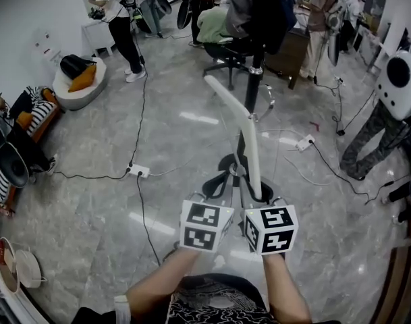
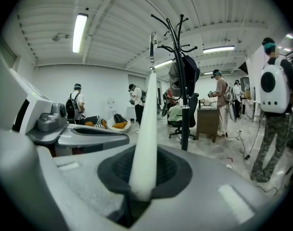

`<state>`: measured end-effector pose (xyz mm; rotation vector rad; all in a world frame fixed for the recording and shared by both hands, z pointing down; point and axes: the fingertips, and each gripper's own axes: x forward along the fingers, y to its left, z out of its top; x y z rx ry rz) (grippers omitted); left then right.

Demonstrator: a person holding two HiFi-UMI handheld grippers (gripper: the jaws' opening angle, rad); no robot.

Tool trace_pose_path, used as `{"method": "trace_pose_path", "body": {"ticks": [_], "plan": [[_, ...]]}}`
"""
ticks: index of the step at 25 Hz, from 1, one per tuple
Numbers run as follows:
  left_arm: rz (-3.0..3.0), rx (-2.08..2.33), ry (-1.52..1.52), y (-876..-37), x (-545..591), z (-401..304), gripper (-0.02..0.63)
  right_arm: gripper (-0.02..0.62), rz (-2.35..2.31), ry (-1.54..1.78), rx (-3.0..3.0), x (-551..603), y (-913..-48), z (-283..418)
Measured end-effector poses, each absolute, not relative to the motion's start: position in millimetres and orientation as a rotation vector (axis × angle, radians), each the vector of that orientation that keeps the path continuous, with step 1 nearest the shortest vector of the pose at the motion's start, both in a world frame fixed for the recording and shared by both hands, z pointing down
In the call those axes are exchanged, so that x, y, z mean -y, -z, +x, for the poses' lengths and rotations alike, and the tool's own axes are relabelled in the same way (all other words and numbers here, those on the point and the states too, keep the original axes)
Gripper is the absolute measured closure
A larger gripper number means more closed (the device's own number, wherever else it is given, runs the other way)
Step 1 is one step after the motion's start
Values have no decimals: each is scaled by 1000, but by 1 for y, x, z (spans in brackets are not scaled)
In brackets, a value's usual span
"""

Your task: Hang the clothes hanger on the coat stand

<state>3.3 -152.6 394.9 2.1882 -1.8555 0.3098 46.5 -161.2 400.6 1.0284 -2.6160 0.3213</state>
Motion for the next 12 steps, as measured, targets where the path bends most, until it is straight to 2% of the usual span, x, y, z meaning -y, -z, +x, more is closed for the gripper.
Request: {"method": "trace_pose_path", "body": {"ticks": [12], "plan": [[2175, 1856, -291, -398, 209, -6, 601, 548, 1017, -299, 2615, 216, -399, 37]]}}
